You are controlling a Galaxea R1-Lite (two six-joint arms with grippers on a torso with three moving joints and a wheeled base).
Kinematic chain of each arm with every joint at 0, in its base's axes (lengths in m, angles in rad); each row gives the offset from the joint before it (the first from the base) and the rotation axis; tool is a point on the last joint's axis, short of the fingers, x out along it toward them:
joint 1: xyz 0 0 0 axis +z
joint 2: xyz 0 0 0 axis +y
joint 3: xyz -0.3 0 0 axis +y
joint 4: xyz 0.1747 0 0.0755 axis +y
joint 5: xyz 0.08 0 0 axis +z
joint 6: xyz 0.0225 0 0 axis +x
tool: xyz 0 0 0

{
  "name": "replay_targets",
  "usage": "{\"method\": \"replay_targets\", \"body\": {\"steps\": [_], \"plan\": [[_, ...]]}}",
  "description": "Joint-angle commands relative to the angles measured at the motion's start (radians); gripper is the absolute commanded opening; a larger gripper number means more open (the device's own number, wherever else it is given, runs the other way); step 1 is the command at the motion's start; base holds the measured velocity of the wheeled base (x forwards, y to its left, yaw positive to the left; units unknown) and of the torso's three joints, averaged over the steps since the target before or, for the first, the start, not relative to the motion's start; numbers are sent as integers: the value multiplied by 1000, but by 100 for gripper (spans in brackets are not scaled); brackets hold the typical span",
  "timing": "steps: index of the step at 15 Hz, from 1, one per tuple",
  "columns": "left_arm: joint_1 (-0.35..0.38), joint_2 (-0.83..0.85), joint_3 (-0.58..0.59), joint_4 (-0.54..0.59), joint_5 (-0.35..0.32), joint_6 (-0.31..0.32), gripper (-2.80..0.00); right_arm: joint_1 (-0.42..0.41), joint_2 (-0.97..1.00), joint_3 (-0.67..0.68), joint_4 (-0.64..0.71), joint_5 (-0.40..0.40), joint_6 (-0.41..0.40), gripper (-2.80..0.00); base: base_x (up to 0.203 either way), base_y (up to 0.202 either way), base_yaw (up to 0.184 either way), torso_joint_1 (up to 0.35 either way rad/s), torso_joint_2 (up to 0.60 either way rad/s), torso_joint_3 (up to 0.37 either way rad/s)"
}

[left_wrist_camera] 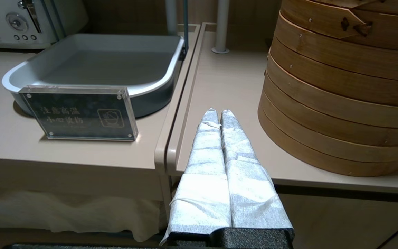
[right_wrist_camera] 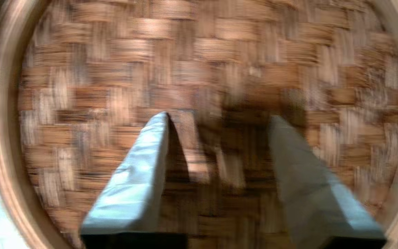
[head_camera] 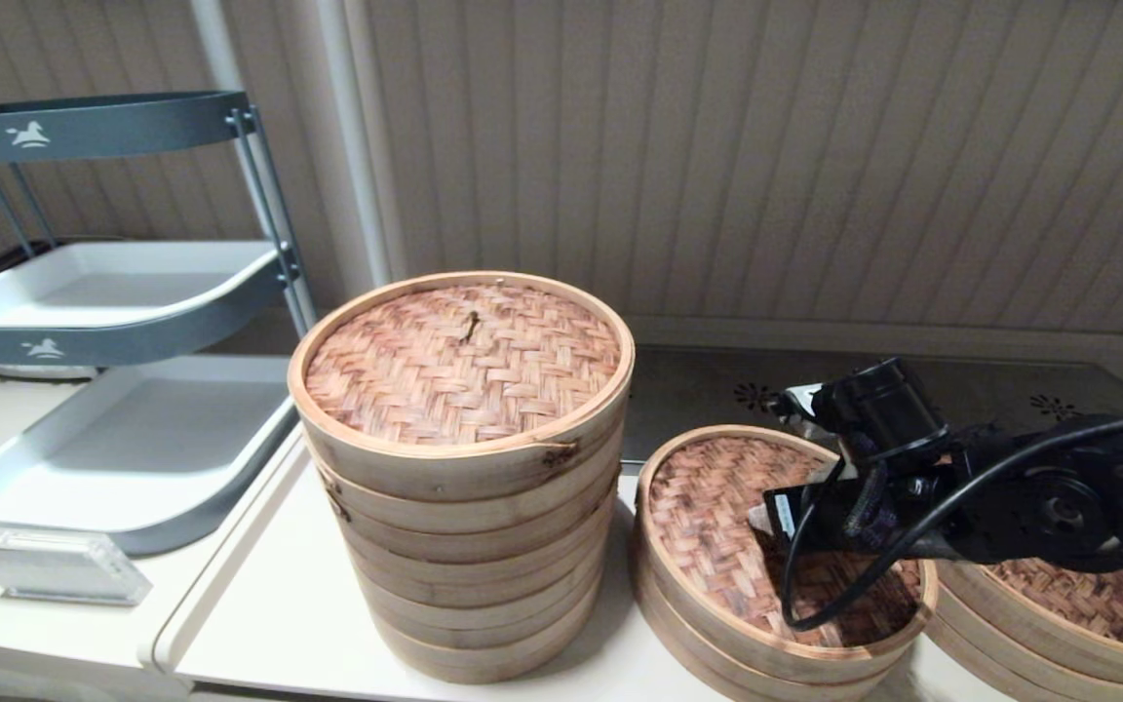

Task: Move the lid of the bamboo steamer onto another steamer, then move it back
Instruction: Pick up the steamer

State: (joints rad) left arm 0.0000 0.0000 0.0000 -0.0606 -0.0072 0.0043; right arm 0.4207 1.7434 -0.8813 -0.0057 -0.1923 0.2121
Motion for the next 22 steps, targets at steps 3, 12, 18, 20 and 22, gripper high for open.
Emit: {"method": "replay_targets", "body": {"steps": [3, 12, 18, 20, 22], "plan": [[0, -2, 25, -1, 0, 0, -280, 1, 5, 16, -70, -2, 0, -280, 0, 0, 0, 0, 0, 0], [0, -2, 25, -1, 0, 0, -280, 4, -21, 21, -81, -4, -1, -280, 0, 0, 0, 0, 0, 0], [0, -2, 25, 1, 1, 0, -280, -2, -121, 25, -68, -21, -6, -280, 0, 0, 0, 0, 0, 0], [0, -2, 25, -1, 0, 0, -280, -3, -136, 25, -58, -24, -7, -280, 0, 0, 0, 0, 0, 0], [1, -2, 25, -1, 0, 0, -280, -5, -161, 24, -55, -35, -8, -280, 0, 0, 0, 0, 0, 0]]}}
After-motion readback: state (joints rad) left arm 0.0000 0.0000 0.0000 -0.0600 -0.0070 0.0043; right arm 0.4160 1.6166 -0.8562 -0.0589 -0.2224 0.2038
